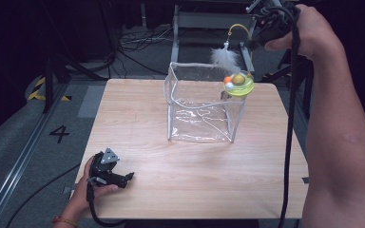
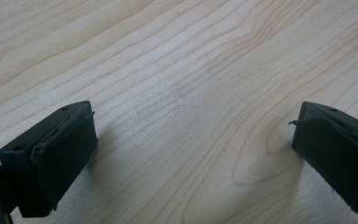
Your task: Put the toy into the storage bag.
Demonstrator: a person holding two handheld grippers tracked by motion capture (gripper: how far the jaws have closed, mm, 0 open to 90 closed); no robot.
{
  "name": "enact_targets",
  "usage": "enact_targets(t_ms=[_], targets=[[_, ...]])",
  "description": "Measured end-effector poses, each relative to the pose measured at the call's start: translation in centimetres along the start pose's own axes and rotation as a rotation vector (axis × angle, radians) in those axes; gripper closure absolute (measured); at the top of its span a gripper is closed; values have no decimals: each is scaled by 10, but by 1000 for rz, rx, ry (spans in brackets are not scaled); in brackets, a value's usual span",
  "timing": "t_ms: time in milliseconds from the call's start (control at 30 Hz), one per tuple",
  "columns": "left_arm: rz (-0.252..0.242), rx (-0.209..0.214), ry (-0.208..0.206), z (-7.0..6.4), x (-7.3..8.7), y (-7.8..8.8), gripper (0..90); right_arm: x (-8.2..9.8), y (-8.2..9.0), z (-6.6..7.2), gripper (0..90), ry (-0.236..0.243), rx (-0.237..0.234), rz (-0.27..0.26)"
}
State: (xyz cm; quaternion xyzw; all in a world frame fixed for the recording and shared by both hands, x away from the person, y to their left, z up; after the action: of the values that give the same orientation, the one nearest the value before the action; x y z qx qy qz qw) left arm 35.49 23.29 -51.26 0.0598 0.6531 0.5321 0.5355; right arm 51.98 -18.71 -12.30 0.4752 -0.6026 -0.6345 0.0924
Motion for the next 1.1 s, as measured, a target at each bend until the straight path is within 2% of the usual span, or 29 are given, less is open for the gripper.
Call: enact_targets(t_ms=[200,267,500,667,933,1033,1100], targets=[[0,0,0,0,0,0,2,-9,-18,3,884,7,-7,13],[0,0,0,0,0,0,2,-11,-25,4,884,10,-23,14],[-1,0,1,0,0,0,2,-9,-46,6,885,6,-46,24],[0,0,0,0,0,0,2,-3,-58,9,885,5,-55,30],[-2,-10,-2,0,1,0,5,17,-80,18,884,2,-74,29],[-4,-11,0,0,1,0,5,25,-93,26,884,15,-93,40],[-5,-9,3,-1,1,0,5,30,-104,29,884,14,-87,70]])
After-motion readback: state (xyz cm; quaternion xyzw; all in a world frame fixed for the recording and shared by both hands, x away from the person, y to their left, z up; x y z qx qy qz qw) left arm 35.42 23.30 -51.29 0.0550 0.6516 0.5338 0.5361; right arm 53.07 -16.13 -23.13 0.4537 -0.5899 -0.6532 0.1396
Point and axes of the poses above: each handheld gripper's, and its own axes: y roughly backward along the jaws, x roughly out of its underside, z roughly to its left, the point moved 3 cm from there along -y, roughly forward along the jaws, and after that the axes turned 14 degrees about -y, right-handed, at the moved point
